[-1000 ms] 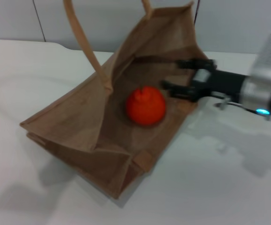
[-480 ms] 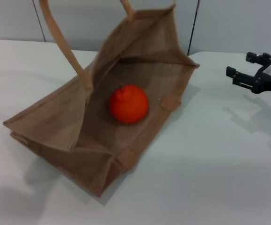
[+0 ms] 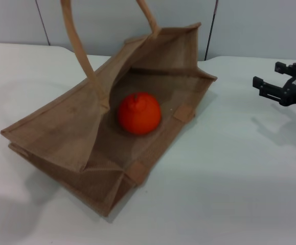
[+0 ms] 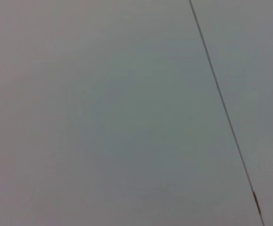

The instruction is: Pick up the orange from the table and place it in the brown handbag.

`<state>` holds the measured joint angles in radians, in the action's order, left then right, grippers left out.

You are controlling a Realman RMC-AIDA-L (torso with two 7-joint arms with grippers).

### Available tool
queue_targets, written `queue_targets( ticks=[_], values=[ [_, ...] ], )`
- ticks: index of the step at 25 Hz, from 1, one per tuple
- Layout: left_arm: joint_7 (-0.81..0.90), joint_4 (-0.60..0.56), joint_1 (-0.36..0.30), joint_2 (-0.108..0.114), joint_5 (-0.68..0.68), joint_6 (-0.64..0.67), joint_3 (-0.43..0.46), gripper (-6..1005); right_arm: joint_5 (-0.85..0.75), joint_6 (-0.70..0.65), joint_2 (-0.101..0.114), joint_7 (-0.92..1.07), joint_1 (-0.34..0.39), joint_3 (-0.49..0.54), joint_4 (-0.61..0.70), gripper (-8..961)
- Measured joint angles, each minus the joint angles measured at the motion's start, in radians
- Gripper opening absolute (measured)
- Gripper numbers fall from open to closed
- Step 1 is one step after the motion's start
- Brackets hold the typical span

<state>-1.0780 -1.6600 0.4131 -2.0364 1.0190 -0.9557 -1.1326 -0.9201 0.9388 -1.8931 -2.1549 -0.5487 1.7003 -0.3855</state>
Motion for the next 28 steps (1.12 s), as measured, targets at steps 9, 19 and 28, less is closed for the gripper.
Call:
queue_targets(
  ticks=[9,19,28],
  values=[
    [-0.222,0.172,0.005,0.001,0.28,-0.01,0.011,840,0.0,0.0,0.0,0.0,0.016,0.027,0.001,781],
    [-0.381,0.292,0.013,-0.002,0.456,-0.026,0.023,874,0.004,0.001,-0.012,-0.004,0.019,0.041,0.001,780],
    [-0.617,0.461,-0.056,-0.007,0.717,0.165,0.046,873,0.011,0.057,-0.129,-0.293,0.1,0.441,0.008,783]
  ],
)
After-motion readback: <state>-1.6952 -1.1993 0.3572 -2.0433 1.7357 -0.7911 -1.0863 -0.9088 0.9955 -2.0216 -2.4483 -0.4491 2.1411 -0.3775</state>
